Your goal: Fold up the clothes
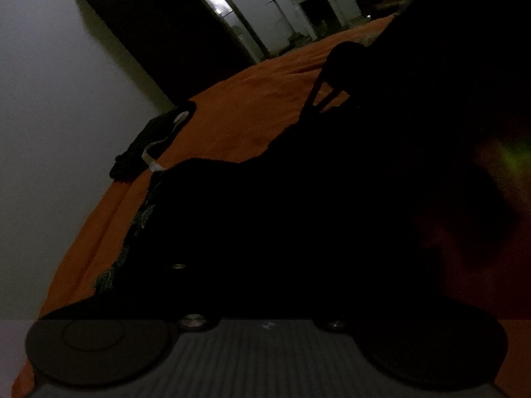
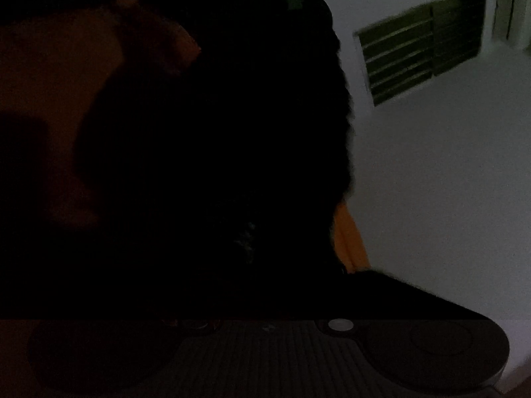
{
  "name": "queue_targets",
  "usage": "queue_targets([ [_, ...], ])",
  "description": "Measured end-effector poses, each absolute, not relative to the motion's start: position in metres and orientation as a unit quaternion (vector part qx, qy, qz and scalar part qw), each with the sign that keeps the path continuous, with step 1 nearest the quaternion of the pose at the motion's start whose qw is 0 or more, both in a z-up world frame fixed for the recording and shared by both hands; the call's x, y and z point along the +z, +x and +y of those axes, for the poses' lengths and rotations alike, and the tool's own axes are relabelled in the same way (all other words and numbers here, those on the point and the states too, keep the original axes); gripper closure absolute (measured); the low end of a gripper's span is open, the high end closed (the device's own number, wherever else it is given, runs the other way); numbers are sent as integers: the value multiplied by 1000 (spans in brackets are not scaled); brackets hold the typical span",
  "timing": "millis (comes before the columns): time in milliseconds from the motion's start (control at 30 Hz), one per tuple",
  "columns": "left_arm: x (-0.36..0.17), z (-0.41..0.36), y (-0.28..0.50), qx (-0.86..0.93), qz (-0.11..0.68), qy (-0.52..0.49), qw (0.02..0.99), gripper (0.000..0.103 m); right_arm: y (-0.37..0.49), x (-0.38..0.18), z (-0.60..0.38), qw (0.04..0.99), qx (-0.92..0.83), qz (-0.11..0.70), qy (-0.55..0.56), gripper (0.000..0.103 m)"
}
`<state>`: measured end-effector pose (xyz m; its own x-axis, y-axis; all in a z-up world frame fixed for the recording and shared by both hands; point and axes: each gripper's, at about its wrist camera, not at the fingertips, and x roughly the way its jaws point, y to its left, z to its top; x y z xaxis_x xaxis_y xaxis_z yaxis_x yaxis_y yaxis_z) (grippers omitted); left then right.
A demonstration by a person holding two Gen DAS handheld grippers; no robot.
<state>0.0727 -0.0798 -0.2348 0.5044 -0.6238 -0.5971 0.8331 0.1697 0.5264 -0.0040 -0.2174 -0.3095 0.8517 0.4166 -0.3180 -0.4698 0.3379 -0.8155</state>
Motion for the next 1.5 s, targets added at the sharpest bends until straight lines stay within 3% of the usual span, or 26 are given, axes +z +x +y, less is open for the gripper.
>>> queue_targets([
  [333, -198, -80, -8, -554, 92, 465, 684, 89, -93, -223, -239, 828, 347, 59, -437, 93],
  [533, -177, -80, -28, -571, 80, 424, 698, 82, -106, -171, -263, 878, 350, 101, -312, 93],
  [800, -176, -92, 119, -465, 242, 198, 828, 79, 22, -169, -292, 934, 287, 181, -110, 92],
  [1000, -227, -119, 256, -351, 418, 96, 832, 77, 145, -215, -303, 920, 241, 309, -2, 88],
  [1033, -237, -123, 269, -336, 430, 92, 833, 73, 162, -224, -308, 917, 226, 328, 25, 86],
  [1100, -254, -132, 297, -302, 462, 80, 830, 61, 182, -237, -320, 908, 201, 359, 79, 72],
  [1133, -262, -134, 310, -282, 477, 69, 829, 48, 190, -243, -329, 902, 184, 374, 111, 44],
  [1167, -269, -131, 316, -260, 489, 54, 831, 42, 198, -250, -339, 895, 167, 389, 142, 17],
  [1200, -272, -124, 320, -242, 493, 30, 835, 34, 206, -256, -349, 886, 149, 403, 173, 11],
  [1300, -270, -101, 323, -219, 489, -20, 844, 20, 197, -260, -381, 879, 123, 365, 282, 8],
  [1500, -236, -69, 284, -164, 442, 15, 882, 14, 174, -250, -368, 908, 99, 376, 157, 24],
])
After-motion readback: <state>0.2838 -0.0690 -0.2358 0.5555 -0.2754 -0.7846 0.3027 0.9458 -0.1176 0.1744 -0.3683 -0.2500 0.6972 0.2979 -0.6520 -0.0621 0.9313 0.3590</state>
